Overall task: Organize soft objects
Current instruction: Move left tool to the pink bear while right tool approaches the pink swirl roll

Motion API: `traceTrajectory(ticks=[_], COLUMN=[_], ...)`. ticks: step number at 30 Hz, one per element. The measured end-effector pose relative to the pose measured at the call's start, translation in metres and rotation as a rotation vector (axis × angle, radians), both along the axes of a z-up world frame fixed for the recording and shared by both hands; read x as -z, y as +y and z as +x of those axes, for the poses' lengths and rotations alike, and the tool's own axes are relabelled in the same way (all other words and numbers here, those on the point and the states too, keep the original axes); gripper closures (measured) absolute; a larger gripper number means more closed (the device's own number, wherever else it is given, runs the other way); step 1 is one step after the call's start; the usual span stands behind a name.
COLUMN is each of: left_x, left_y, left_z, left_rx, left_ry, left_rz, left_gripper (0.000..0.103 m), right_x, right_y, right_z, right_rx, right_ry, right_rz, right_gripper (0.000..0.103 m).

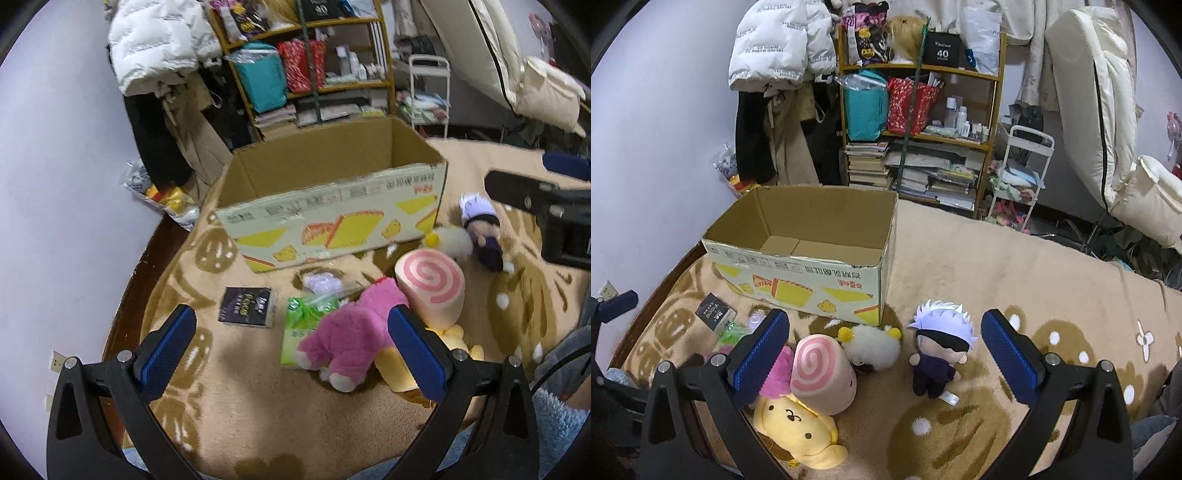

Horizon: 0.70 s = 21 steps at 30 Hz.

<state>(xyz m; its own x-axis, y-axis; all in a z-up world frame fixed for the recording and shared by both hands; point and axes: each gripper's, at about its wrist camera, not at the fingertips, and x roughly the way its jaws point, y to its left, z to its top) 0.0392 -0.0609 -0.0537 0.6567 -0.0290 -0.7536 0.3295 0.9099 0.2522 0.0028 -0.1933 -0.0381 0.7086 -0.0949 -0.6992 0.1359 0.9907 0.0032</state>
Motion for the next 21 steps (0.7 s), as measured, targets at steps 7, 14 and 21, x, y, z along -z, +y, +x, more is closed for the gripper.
traceTrajectory(ticks=[7,14,21], left_x=[0.025,0.046,0.059], left_y=[-0.013,-0.016,-0.015], left_z=[0.009,0.018,0.022], left_rx=[0.036,0.039,0.035], left_ry=[0.078,0.152,0.222], left_rz=[0.036,0.05,0.036], left_gripper=[0.001,0.001,0.001], right_x=[0.017,0.036,0.063], right_y=[-0.002,0.003,0.004], right_z=[0.016,0.026,0.034], right_rx=[-0.015,-0.047,-0.065], right_ry=[0.064,0.132,0.226], right_rz=[0.017,0.037,0.107], right_gripper=[0.0,0.0,0.0])
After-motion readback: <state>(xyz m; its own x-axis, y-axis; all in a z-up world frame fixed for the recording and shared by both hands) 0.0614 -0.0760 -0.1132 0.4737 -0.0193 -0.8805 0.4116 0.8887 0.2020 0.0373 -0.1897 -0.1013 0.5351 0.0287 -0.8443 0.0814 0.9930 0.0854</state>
